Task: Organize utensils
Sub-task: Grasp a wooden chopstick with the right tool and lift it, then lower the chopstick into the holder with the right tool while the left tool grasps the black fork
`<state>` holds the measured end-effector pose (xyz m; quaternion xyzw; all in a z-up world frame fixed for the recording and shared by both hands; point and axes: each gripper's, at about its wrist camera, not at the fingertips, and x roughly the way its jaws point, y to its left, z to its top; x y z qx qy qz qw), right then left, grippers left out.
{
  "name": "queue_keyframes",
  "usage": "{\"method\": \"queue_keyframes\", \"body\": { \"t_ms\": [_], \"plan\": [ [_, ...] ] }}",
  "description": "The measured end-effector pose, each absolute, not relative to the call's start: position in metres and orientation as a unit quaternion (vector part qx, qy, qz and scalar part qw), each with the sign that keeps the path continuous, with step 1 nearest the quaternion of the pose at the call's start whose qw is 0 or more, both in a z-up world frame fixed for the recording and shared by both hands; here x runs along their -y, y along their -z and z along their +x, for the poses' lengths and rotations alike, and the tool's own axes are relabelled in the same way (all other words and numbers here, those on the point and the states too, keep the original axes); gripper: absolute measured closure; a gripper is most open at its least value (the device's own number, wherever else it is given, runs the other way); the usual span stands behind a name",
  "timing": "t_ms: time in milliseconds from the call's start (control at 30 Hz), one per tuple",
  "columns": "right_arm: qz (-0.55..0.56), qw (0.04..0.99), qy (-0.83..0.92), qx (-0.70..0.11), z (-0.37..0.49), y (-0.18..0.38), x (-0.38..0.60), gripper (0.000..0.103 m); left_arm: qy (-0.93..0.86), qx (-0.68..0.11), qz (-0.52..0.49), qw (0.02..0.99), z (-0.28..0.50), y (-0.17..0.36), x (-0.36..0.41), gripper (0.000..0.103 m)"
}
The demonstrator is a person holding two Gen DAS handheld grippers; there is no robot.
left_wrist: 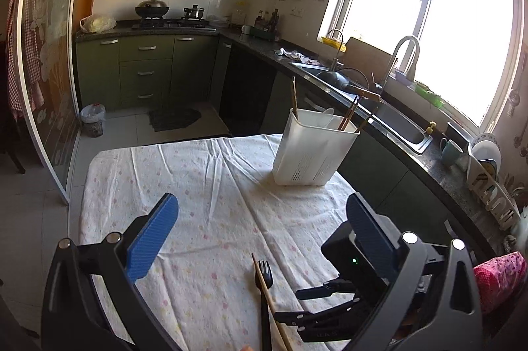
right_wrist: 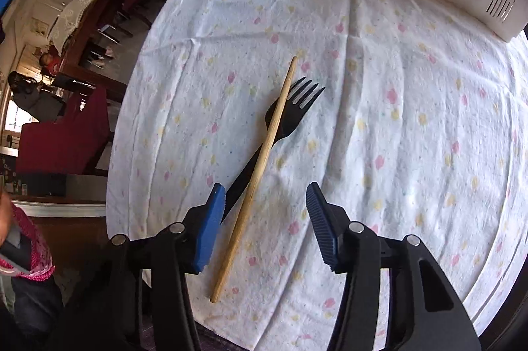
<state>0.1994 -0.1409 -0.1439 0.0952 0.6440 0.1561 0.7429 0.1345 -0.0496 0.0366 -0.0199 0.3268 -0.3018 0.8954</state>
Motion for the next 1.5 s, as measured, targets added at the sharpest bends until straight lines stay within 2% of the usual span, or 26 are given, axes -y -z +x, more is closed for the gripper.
{"method": "queue_keyframes", "body": {
  "t_ms": [33, 133, 367, 467, 567, 800, 967, 1233, 1367, 1500],
  "plan": [
    [0.084, 0.741, -0.148, -0.65, 0.203, 0.146, 0.135, 0.054, 0.298, -0.332, -0.02, 0.895, 0.133, -0.035, 0.044, 0.006],
    [0.064, 0.732, -0.128, -0.666, 0.215, 0.152, 0.125, 0.072, 0.287, -0.34, -0.014, 0.895, 0.132, -0.032, 0.028, 0.006],
    [0.047, 0.722, -0.107, -0.682, 0.231, 0.162, 0.112, 0.076, 0.281, -0.335, -0.018, 0.899, 0.129, -0.033, 0.009, 0.006],
    [0.045, 0.722, -0.099, -0.684, 0.233, 0.161, 0.112, 0.089, 0.281, -0.336, -0.011, 0.899, 0.128, -0.033, 0.006, 0.006],
    [0.048, 0.726, -0.102, -0.679, 0.23, 0.159, 0.11, 0.095, 0.283, -0.341, -0.009, 0.897, 0.128, -0.031, 0.007, 0.006],
    [0.152, 0.772, -0.125, -0.604, 0.209, 0.109, 0.172, 0.095, 0.273, -0.389, 0.017, 0.88, 0.138, -0.004, 0.028, 0.006],
    [0.22, 0.848, -0.123, -0.466, 0.191, 0.014, 0.251, 0.095, 0.277, -0.412, 0.038, 0.867, 0.142, 0.014, 0.05, 0.006],
    [0.222, 0.934, -0.04, -0.278, 0.205, -0.115, 0.348, 0.095, 0.272, -0.437, 0.075, 0.854, 0.14, 0.026, 0.071, 0.006],
    [0.205, 0.952, 0.008, -0.227, 0.236, -0.142, 0.38, 0.095, 0.259, -0.46, 0.099, 0.844, 0.14, 0.041, 0.08, 0.006],
    [0.18, 0.956, 0.047, -0.225, 0.267, -0.139, 0.394, 0.096, 0.242, -0.495, 0.135, 0.824, 0.14, 0.063, 0.092, 0.006]
  ]
}}
